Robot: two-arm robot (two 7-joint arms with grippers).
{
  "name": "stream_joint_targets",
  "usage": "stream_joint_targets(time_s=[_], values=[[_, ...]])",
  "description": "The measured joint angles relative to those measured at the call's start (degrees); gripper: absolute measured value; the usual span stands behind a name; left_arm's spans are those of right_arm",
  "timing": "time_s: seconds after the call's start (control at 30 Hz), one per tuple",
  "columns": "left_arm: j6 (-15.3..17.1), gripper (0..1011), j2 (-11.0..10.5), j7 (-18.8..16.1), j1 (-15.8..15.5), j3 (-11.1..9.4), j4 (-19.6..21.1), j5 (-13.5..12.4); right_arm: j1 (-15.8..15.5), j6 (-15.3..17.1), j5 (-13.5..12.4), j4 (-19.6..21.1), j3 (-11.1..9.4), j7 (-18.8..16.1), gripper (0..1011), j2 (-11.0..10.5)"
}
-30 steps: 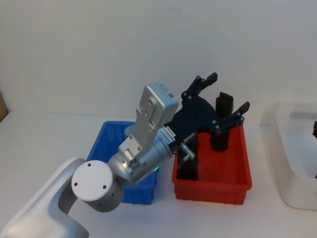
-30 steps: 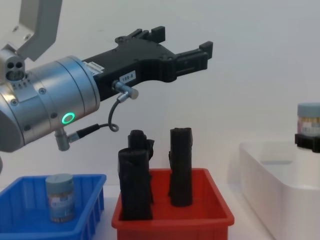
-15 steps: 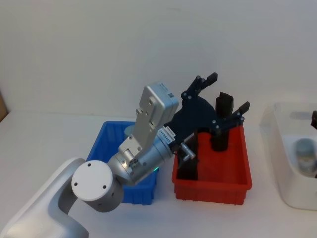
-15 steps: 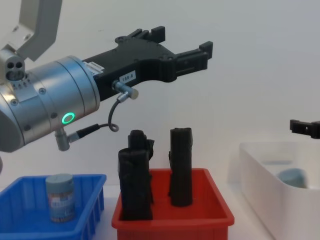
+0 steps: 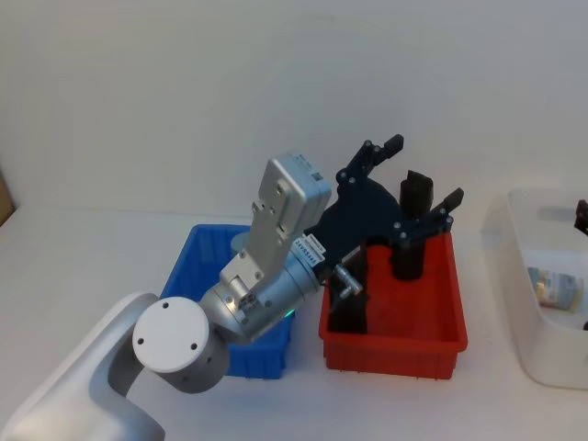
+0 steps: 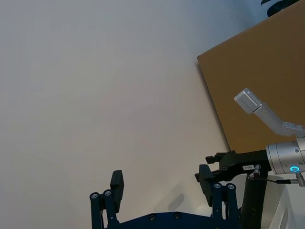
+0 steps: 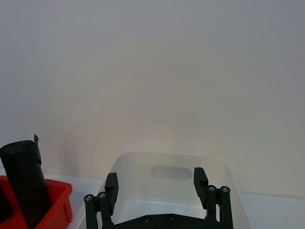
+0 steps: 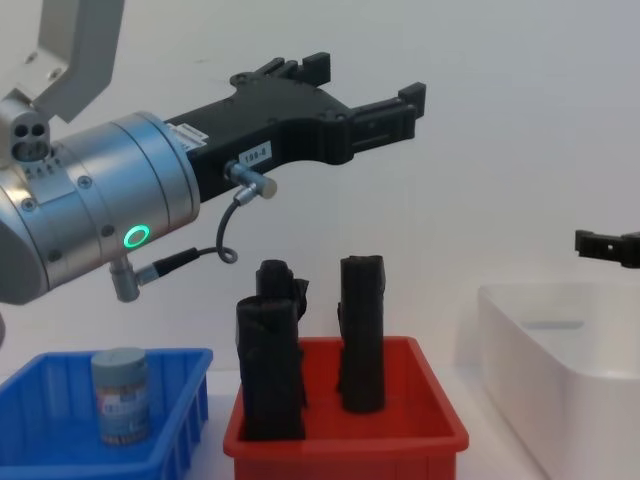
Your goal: Pick the cotton swabs from the blue box and place them into the white box.
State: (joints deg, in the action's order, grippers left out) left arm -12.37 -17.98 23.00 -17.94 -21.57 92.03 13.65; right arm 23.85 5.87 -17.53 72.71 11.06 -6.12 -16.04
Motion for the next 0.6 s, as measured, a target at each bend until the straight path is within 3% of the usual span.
stream_joint_targets(time_s=[0.6], values=[[0.0, 1004, 0.0, 0.0, 0.0, 0.0, 0.0, 0.0, 0.1, -0.2, 0.1, 0.0, 0.0, -0.1, 1001, 0.0]])
